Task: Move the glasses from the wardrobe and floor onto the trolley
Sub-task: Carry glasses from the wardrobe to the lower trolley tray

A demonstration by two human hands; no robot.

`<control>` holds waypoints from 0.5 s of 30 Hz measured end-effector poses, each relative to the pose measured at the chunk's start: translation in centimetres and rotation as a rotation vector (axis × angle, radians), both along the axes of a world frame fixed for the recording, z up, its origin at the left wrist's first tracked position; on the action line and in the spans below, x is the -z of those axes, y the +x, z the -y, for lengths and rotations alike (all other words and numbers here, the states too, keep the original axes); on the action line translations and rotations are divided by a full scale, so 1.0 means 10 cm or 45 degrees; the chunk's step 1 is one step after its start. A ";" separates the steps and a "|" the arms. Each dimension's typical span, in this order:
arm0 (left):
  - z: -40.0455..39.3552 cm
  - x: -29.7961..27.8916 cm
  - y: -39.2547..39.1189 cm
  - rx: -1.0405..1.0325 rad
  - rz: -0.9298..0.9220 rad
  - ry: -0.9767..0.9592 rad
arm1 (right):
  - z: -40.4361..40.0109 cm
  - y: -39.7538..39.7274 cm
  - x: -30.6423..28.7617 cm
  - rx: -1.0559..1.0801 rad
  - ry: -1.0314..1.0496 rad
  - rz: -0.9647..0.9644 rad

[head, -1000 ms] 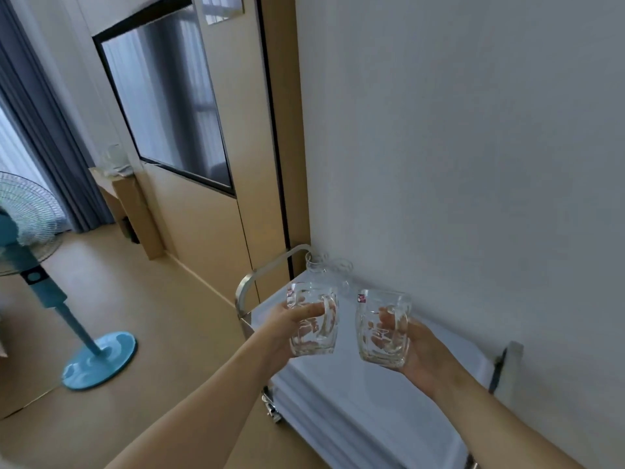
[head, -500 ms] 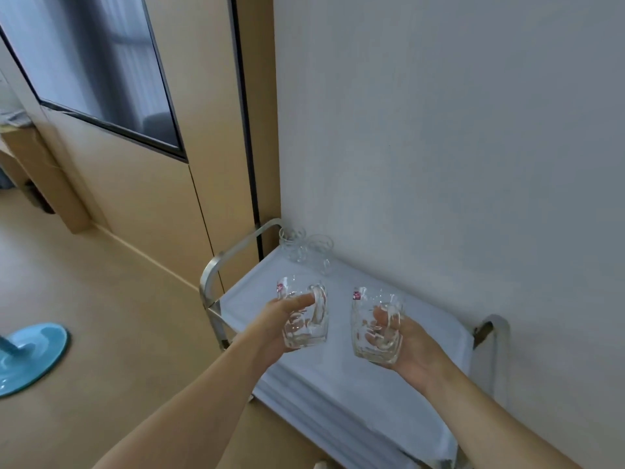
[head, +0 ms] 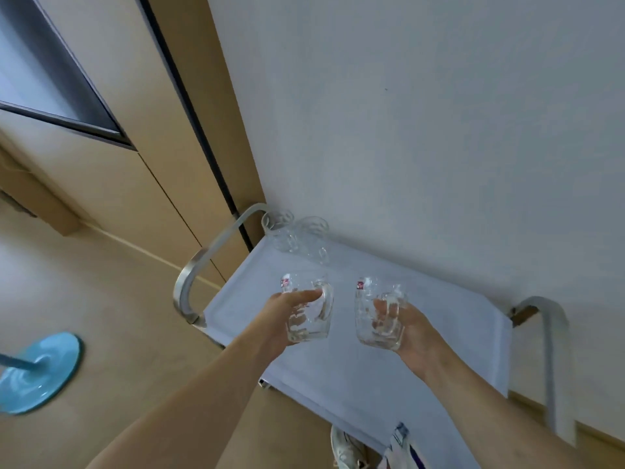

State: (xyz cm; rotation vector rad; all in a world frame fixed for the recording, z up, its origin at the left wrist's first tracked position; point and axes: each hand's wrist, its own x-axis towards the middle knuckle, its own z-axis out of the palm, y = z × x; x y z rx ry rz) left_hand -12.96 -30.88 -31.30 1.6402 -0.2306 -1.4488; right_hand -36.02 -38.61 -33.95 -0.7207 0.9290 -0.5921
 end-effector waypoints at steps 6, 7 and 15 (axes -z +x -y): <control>0.45 0.32 -0.09 0.095 0.104 0.118 | 0.36 -0.14 0.41 0.023 0.068 -0.046; 0.52 0.36 -0.11 0.116 0.154 0.141 | 0.41 -0.16 0.47 0.057 0.075 -0.056; 1.01 0.72 -0.20 0.237 0.486 0.218 | 0.72 -0.17 0.77 0.197 -0.015 -0.255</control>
